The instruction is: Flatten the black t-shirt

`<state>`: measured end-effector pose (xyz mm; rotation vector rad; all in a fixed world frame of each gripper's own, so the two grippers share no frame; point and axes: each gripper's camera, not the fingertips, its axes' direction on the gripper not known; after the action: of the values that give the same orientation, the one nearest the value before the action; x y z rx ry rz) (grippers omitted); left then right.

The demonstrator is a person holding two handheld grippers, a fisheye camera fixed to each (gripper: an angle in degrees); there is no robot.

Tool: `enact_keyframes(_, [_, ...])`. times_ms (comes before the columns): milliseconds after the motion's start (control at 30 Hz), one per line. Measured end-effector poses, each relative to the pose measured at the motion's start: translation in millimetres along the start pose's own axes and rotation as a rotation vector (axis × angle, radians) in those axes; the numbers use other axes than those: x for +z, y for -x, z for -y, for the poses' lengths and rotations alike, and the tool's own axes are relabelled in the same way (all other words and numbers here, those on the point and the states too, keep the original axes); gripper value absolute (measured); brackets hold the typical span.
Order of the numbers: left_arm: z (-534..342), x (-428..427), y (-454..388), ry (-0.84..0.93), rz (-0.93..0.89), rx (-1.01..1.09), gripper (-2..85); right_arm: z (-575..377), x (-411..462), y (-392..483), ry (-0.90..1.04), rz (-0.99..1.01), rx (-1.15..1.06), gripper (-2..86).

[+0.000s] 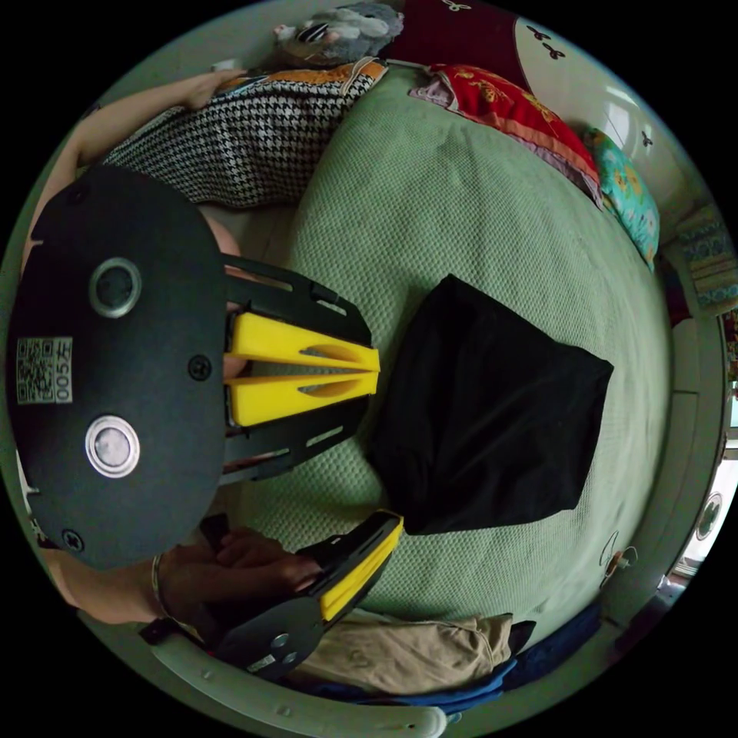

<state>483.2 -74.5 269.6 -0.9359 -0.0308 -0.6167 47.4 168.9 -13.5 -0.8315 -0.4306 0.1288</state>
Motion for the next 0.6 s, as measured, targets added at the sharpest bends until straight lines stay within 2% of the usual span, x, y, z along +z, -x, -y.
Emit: enact_keyframes(600, [24.6, 4.7, 101.4, 0.006, -0.047, -0.020, -0.1, -18.9, -13.5, 28.2, -0.004, -0.042, -0.016, -1.2])
